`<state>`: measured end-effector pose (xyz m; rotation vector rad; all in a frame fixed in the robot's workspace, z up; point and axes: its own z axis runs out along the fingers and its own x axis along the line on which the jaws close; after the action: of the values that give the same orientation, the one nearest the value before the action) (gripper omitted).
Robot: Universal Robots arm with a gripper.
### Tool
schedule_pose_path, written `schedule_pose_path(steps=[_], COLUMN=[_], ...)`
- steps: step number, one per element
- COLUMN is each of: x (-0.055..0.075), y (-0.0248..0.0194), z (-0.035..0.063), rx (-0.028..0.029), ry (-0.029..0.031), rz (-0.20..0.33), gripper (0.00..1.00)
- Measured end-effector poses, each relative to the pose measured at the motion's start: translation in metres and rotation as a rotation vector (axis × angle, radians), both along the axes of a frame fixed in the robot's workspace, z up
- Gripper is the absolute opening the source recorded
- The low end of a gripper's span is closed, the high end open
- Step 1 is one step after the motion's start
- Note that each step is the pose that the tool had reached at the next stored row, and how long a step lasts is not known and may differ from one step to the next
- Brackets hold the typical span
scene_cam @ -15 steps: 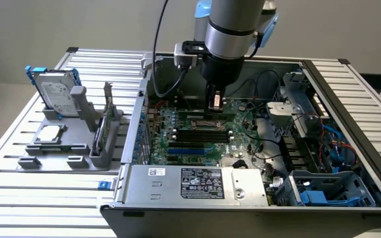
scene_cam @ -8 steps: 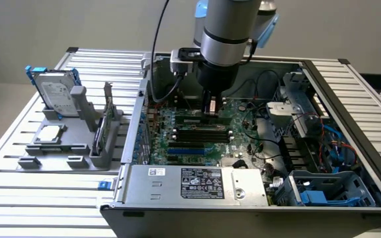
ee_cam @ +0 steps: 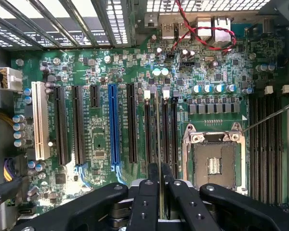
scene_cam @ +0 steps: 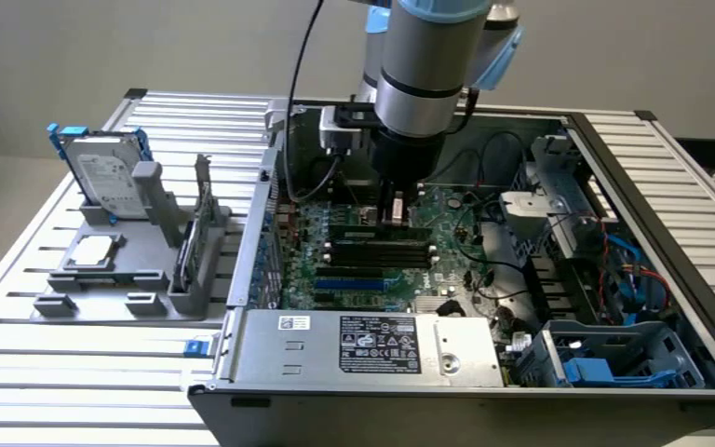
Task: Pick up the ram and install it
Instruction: 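Insert the ram into the slot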
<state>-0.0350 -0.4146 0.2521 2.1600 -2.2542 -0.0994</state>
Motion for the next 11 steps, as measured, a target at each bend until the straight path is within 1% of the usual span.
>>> schedule_pose_path(steps=[8, 11], x=[0.006, 0.006], y=[0.0007, -0.0004], z=[-0.0146, -0.0181], rx=[0.0001, -0.0001], ry=[-0.0001, 0.0019], rz=[0.007, 0.008], gripper=[0.15, 0.15])
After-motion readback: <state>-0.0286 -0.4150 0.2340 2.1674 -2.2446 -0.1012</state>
